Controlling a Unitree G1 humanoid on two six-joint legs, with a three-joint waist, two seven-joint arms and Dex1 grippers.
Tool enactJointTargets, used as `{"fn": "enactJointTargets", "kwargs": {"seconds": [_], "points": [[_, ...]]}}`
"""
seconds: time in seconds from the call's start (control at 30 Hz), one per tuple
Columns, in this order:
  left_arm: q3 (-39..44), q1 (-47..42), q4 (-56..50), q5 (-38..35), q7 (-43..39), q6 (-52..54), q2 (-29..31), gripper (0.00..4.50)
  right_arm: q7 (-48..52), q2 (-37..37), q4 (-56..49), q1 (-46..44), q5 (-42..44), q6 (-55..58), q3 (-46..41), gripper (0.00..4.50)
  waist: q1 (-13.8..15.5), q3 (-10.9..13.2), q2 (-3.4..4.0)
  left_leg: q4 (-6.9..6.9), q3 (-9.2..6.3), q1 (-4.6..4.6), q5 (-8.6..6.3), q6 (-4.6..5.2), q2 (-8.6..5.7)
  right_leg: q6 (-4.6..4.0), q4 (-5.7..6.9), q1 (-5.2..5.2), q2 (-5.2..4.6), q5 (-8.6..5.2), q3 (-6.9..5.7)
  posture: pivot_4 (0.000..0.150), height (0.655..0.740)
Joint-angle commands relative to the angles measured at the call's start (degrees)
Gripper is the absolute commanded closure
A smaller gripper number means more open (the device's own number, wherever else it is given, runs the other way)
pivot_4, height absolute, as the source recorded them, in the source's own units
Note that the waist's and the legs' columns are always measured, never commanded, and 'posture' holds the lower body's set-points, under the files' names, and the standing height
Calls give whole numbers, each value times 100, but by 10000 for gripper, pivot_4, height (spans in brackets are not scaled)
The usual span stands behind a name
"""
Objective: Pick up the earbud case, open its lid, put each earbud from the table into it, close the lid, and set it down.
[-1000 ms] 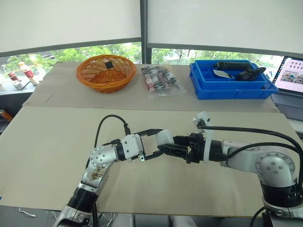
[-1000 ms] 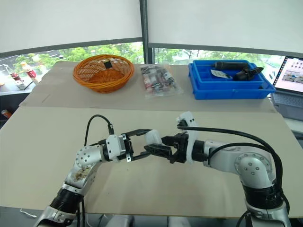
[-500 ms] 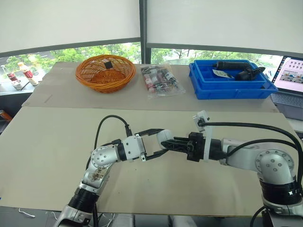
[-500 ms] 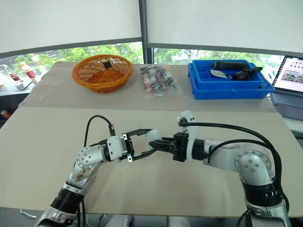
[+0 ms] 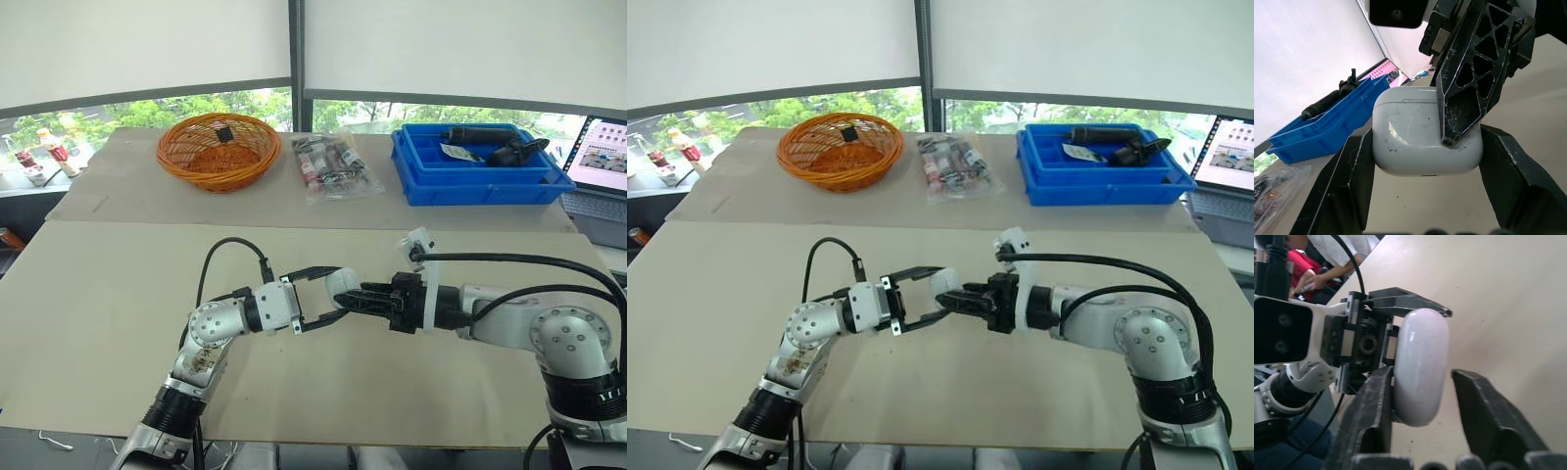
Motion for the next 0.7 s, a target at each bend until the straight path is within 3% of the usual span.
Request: {"fn": "enactJointTargets", "kwargs": {"seconds": [0.03, 0.43, 0.7], "points": [[-16, -93, -96, -105, -34, -177, -21, 19401, 182, -156, -51, -111, 106, 77, -88, 12972, -2, 0, 0, 0, 0, 0, 0, 0, 0, 0, 0, -1, 0, 0, 0, 1500, 7136], [-43, -128, -53, -92, -105, -296, -43, 19402, 387, -294, 109, -180, 301, 219, -68, 12972, 4, 0, 0, 0, 0, -2, 0, 0, 0, 0, -2, -1, 0, 0, 0, 1500, 7136], [-62, -143, -13, -51, -85, -383, -63, 19401, 345, -265, 99, -178, 346, 193, -55, 37767, 4, 0, 0, 0, 0, -4, 0, 0, 0, 0, -2, -2, 0, 0, 0, 1500, 7136]]}}
